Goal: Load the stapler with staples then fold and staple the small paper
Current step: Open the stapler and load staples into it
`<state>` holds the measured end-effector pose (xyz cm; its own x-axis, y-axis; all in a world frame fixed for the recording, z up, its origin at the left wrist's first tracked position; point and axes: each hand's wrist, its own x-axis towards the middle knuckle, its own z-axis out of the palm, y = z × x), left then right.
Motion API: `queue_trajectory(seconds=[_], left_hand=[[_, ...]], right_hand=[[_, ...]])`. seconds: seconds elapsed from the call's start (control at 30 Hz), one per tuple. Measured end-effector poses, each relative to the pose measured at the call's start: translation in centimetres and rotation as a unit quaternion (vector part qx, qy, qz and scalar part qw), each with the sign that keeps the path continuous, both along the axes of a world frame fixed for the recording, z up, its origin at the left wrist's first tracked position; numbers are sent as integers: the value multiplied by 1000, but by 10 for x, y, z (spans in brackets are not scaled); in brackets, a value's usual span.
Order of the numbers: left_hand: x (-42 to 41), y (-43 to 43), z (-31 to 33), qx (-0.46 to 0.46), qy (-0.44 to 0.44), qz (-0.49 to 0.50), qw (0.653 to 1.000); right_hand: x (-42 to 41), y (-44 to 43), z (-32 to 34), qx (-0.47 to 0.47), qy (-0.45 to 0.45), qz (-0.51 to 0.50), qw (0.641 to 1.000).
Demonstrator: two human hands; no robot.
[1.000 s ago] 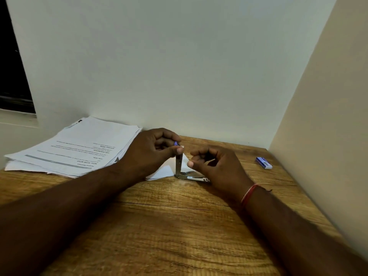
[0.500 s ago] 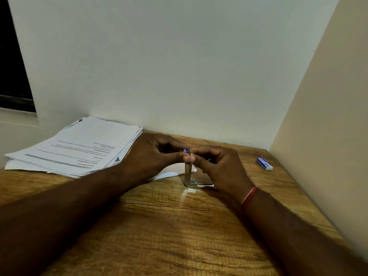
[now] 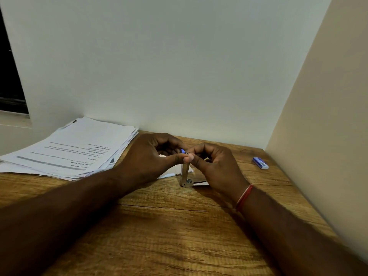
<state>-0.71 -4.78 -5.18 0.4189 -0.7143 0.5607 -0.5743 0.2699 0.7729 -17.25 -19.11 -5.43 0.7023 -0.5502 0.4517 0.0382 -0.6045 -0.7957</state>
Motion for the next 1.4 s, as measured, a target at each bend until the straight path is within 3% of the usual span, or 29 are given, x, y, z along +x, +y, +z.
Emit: queue_trajectory(seconds=[0.4, 1.4], left_hand=[[-3, -2, 4, -13, 44, -8, 999], [1, -7, 2, -46, 70, -7, 996]], right_hand=[[3, 5, -2, 4, -3, 2, 1000], [9, 18, -3, 143, -36, 30, 989]])
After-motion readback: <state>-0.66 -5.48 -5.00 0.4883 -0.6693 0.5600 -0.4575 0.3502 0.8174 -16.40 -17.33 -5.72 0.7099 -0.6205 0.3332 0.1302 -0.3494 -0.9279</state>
